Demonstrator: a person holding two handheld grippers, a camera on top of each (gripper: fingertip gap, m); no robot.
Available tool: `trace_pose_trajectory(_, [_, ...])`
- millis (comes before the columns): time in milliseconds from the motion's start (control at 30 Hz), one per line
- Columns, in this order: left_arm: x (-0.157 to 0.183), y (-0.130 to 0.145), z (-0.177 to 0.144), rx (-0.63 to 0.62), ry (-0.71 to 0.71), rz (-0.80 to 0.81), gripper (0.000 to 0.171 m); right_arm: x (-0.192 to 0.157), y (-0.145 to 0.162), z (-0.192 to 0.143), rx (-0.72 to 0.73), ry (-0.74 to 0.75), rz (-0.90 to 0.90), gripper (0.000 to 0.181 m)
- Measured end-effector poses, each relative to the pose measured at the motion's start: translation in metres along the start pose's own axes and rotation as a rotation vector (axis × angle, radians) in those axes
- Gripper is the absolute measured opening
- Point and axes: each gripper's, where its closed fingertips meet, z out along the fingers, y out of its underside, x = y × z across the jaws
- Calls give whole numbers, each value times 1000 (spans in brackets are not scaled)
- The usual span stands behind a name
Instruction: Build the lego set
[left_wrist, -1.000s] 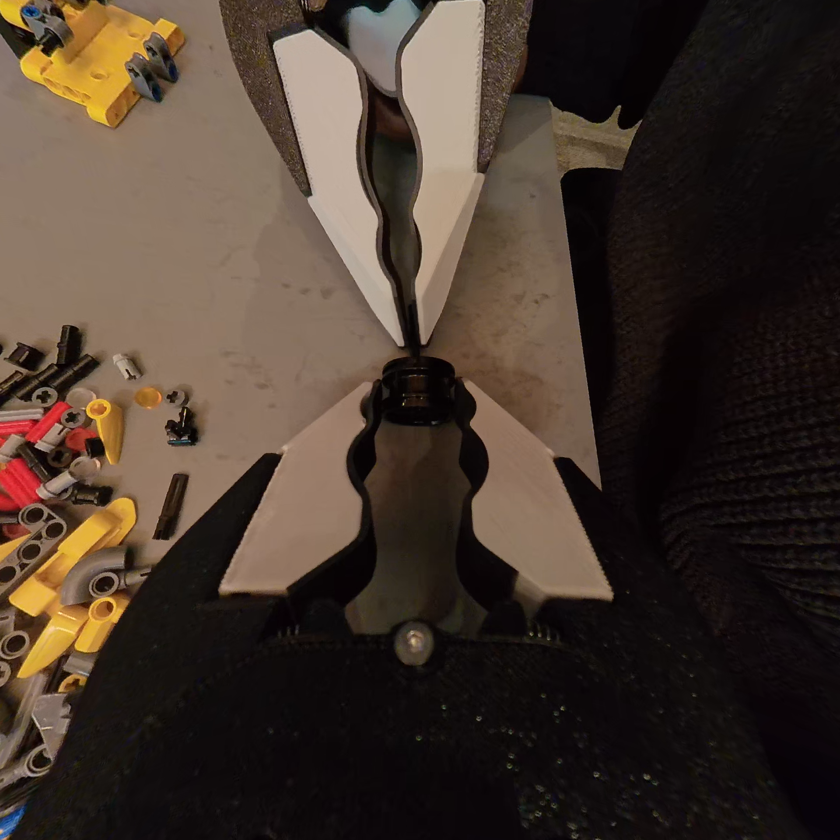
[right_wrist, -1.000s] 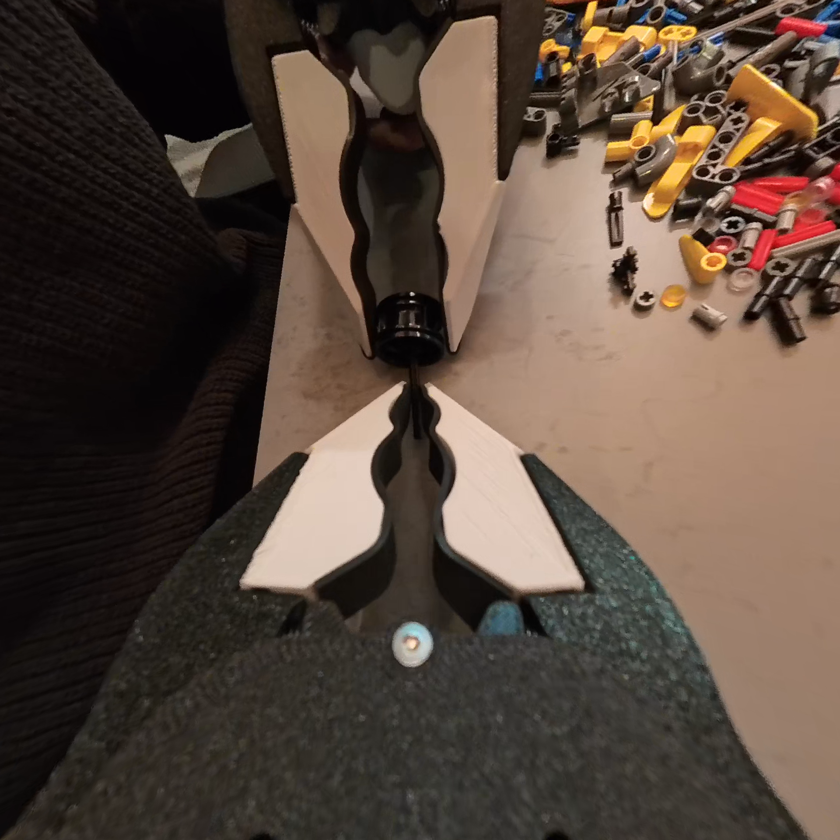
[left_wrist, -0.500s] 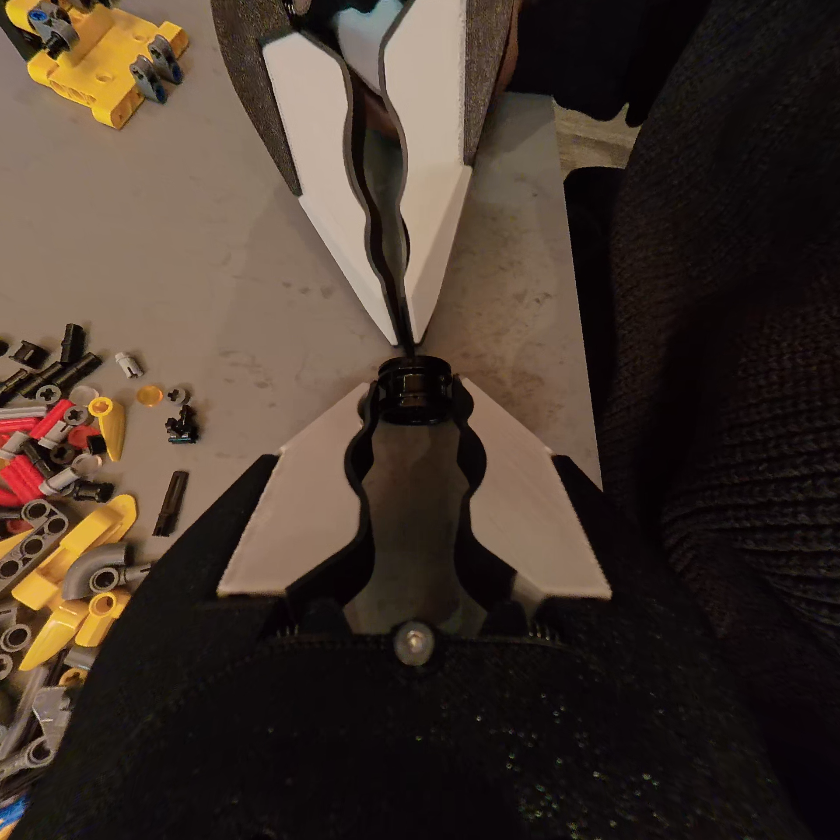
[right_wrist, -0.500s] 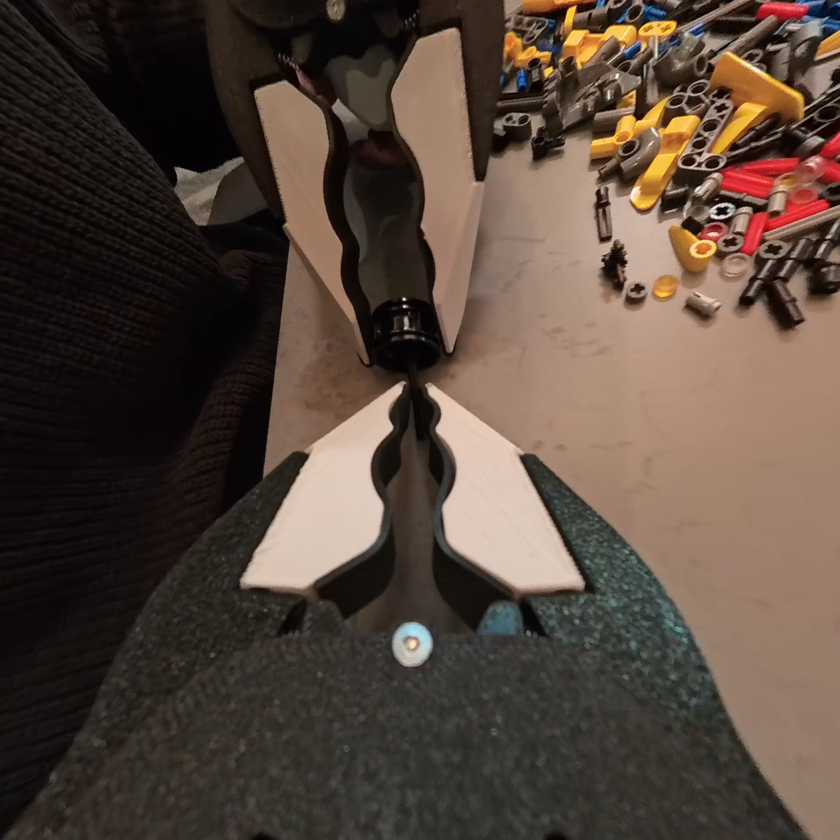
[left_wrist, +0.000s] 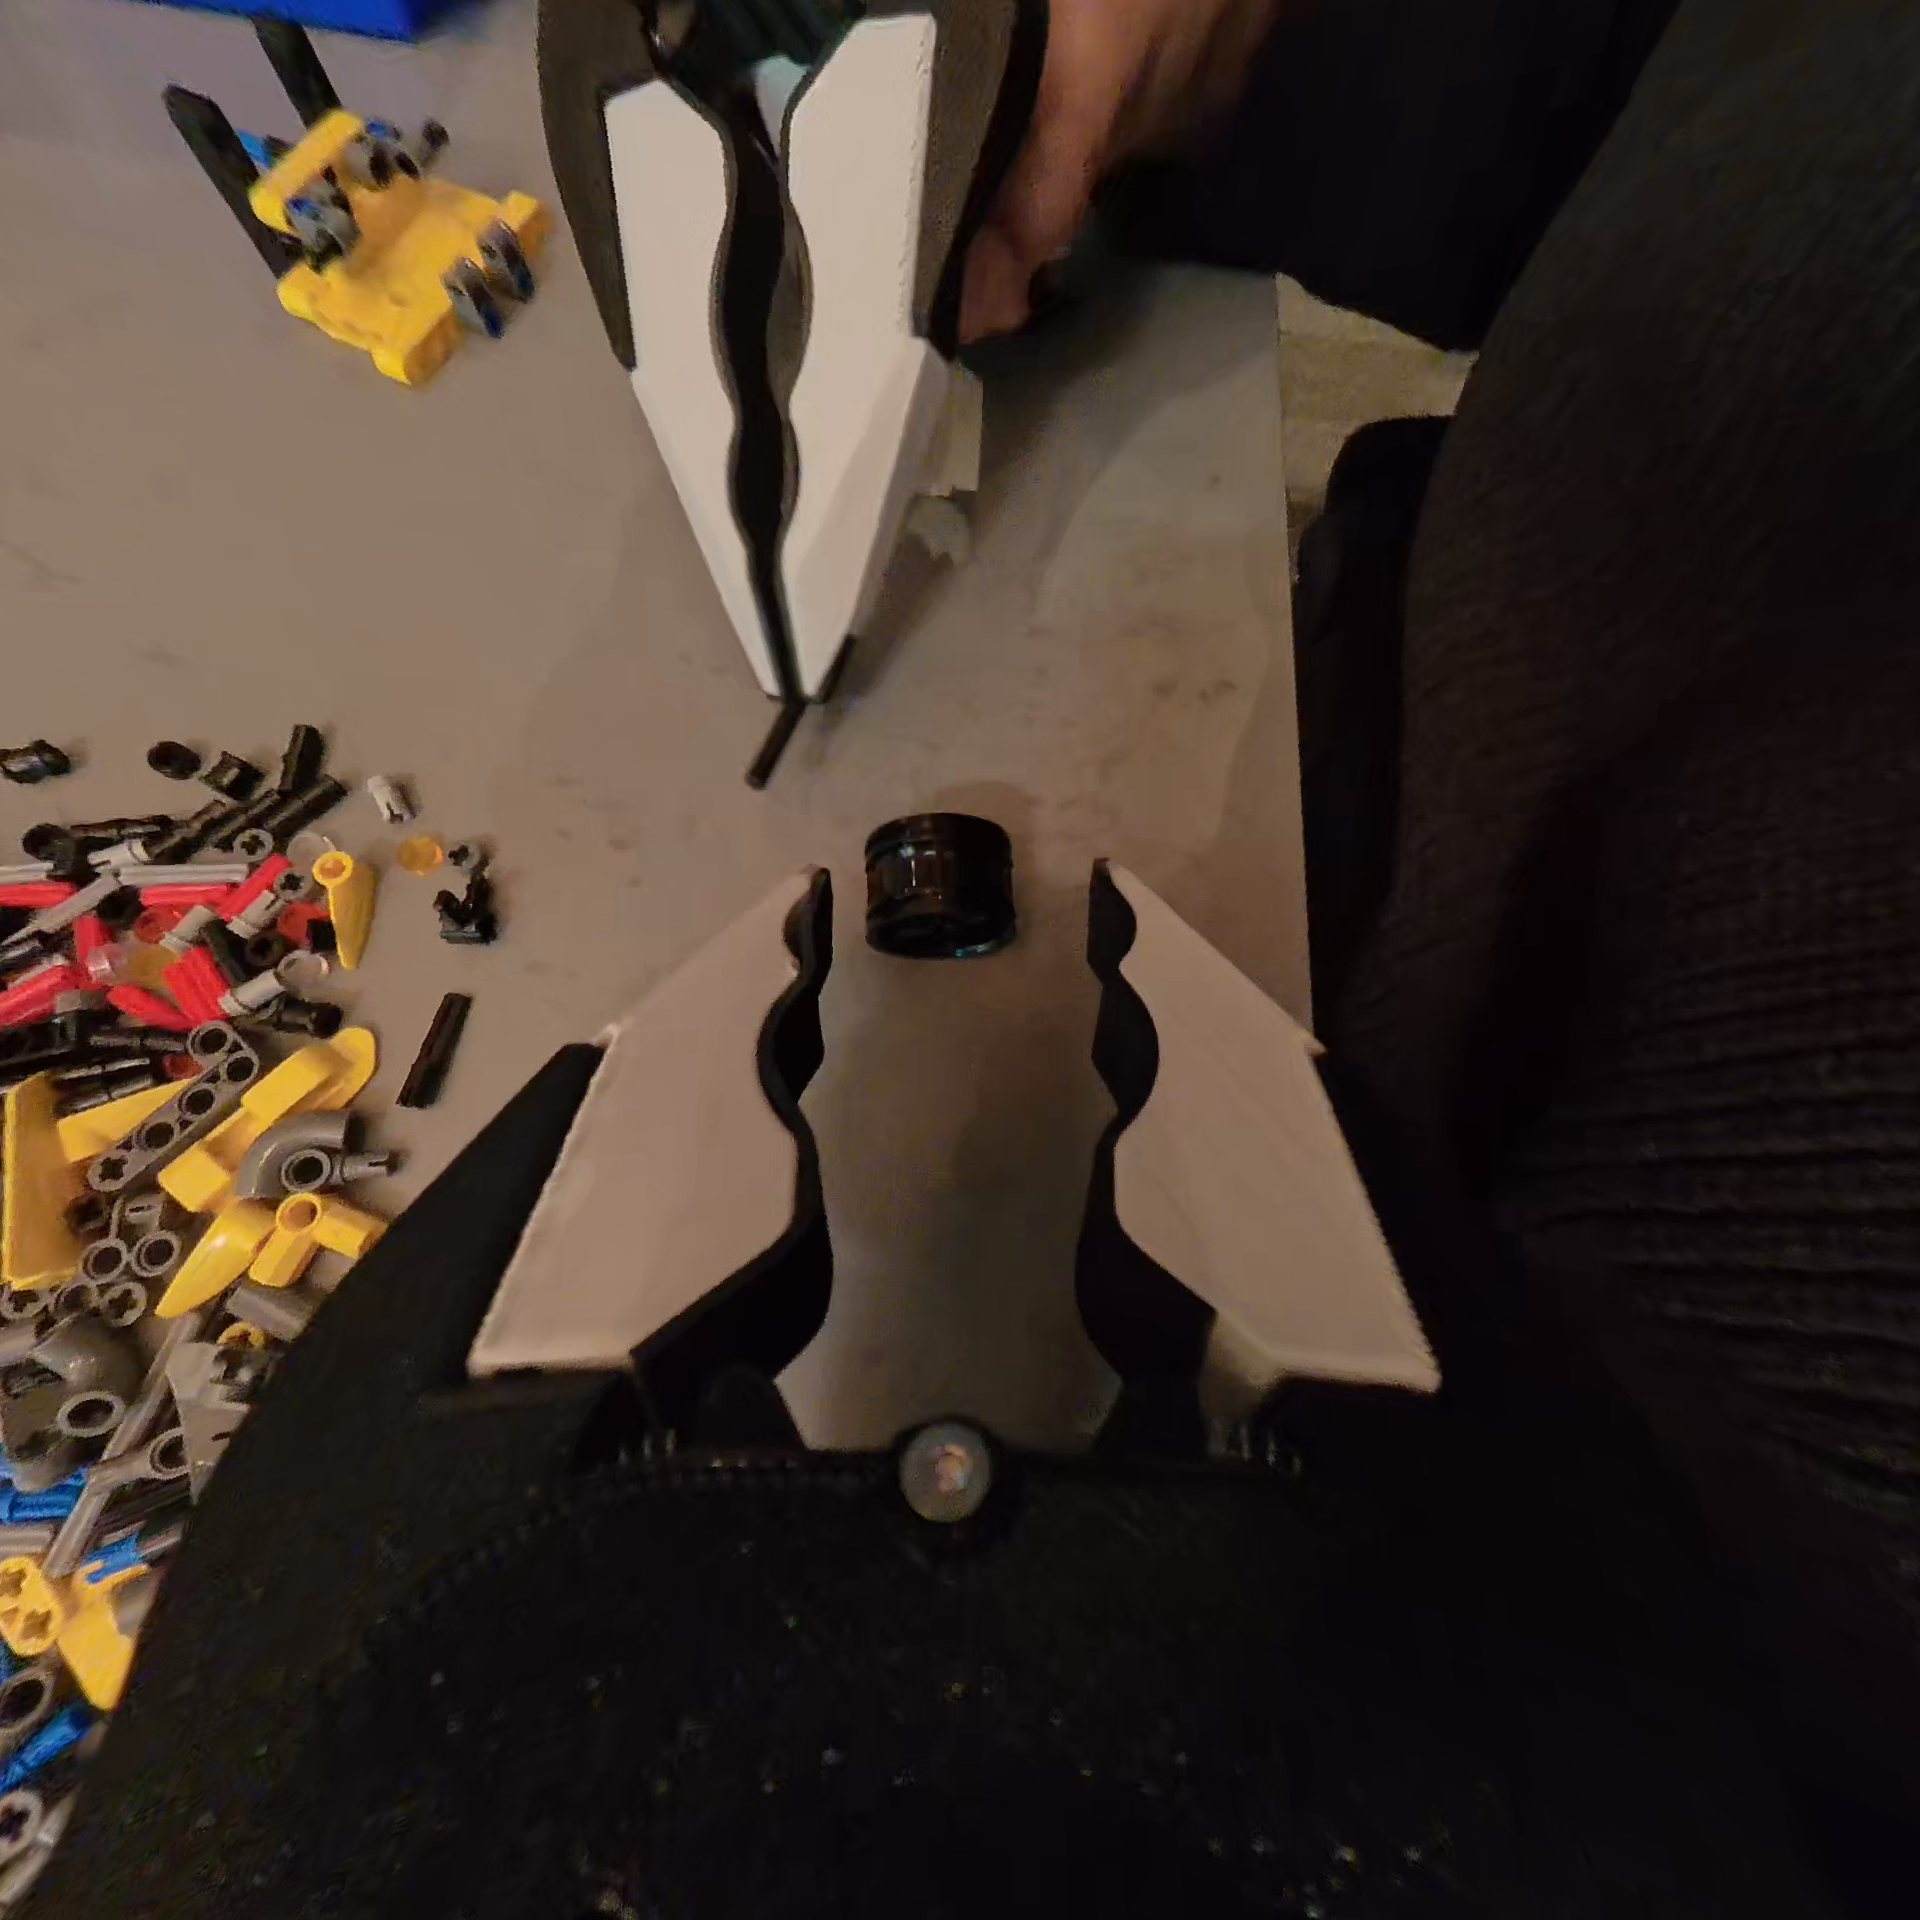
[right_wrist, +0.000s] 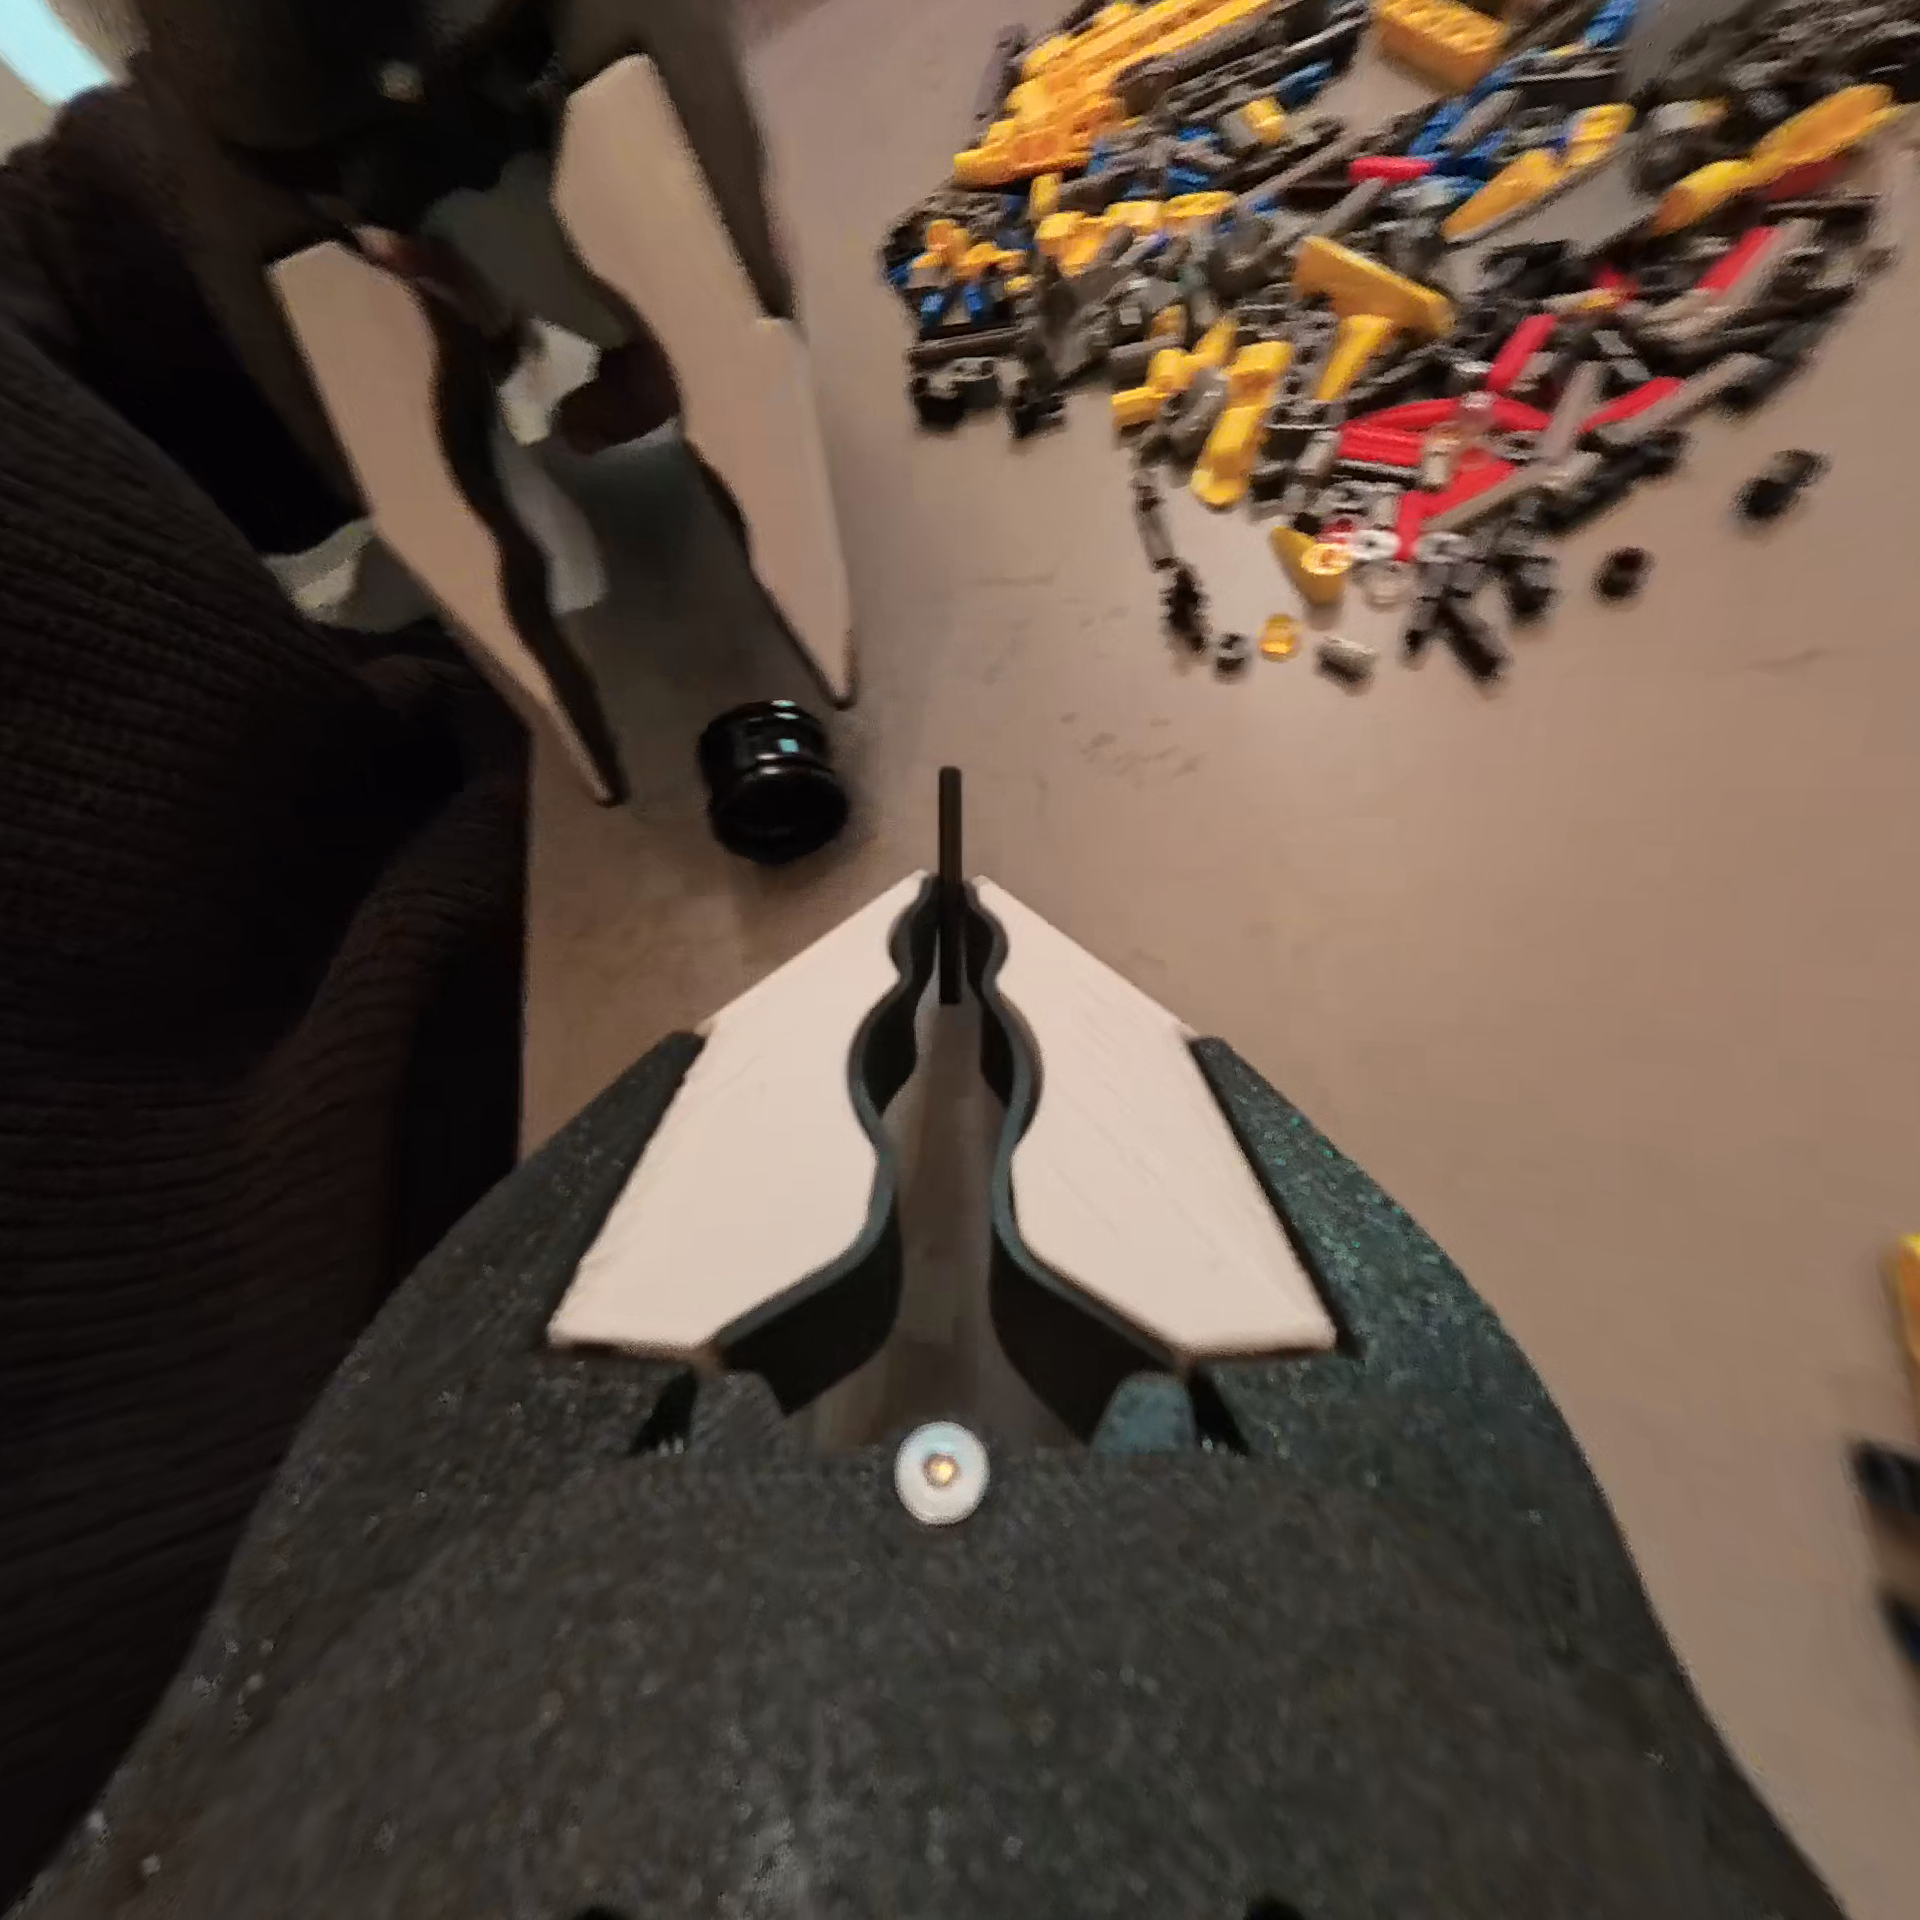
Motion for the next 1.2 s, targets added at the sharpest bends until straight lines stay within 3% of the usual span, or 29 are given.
trace_pose_trajectory(133, [2,5,7,-20,-31,17,45,36,6,-16,-11,223,-4,4])
trace_pose_trajectory(233, [2,11,13,-52,-58,33,31,40,10,-16,-41,266,-18,19])
trace_pose_trajectory(333, [-1,11,11,-40,-93,37,29,36,6,-21,-5,301,-45,40])
trace_pose_trajectory(400, [-3,2,8,27,-108,21,29,20,-3,-25,68,262,-43,40])
trace_pose_trajectory(500, [-4,-24,2,178,-131,26,29,-19,-20,-20,215,67,53,42])
trace_pose_trajectory(600, [-4,-42,2,253,-170,85,29,-44,-29,-14,296,-109,190,53])
trace_pose_trajectory(633, [-3,-45,5,259,-169,98,29,-48,-30,-13,313,-147,216,52])
trace_pose_trajectory(700, [0,-47,11,259,-148,110,29,-46,-29,-12,331,-153,246,34])
trace_pose_trajectory(767, [-2,-45,15,244,-145,93,29,-42,-25,-13,307,-122,252,33])
trace_pose_trajectory(833, [-6,-39,18,196,-131,40,47,-32,-17,-14,249,-28,219,33])
trace_pose_trajectory(1000, [-15,-26,23,114,-125,-57,63,7,17,-13,-66,406,-14,33])
trace_pose_trajectory(1100, [-16,-22,28,81,-123,-64,64,7,16,-5,-140,473,-114,34])
trace_pose_trajectory(1167, [-16,-22,28,80,-122,-68,64,4,10,1,-126,458,-139,56])
trace_pose_trajectory(1200, [-17,-23,27,87,-122,-72,64,4,8,1,-116,453,-138,57])
